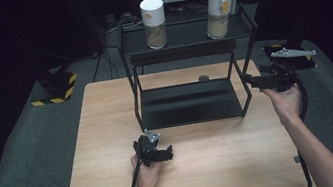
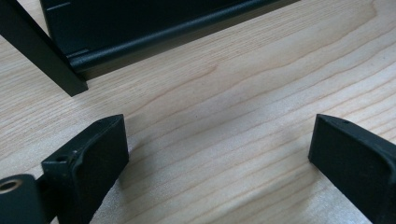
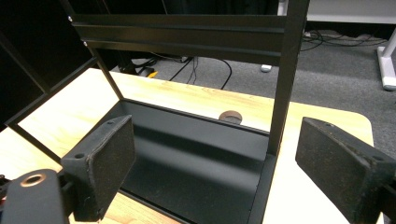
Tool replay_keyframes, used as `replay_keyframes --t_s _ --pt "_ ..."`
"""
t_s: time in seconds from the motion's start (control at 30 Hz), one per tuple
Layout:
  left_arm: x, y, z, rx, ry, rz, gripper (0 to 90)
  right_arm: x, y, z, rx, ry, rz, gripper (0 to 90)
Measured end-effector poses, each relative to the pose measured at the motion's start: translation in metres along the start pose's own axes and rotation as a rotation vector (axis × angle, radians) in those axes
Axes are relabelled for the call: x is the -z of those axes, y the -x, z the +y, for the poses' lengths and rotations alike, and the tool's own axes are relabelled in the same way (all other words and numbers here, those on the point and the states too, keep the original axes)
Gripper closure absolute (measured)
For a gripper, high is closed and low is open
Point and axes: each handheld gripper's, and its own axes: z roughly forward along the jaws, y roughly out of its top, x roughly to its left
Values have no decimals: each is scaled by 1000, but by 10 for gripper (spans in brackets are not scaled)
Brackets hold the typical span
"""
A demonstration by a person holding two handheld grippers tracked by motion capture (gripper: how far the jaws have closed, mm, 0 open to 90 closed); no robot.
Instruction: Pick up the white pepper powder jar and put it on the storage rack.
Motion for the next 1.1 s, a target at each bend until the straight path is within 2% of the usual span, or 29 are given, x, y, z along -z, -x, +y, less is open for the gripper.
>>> replay_keyframes --t_s 0.37,1.1 --pt "0 0 0 1 0 0 49 -6 1 -12 -14 -9 0 115" --pt "0 0 0 1 1 0 49 -18 -2 -37 -10 -34 0 113"
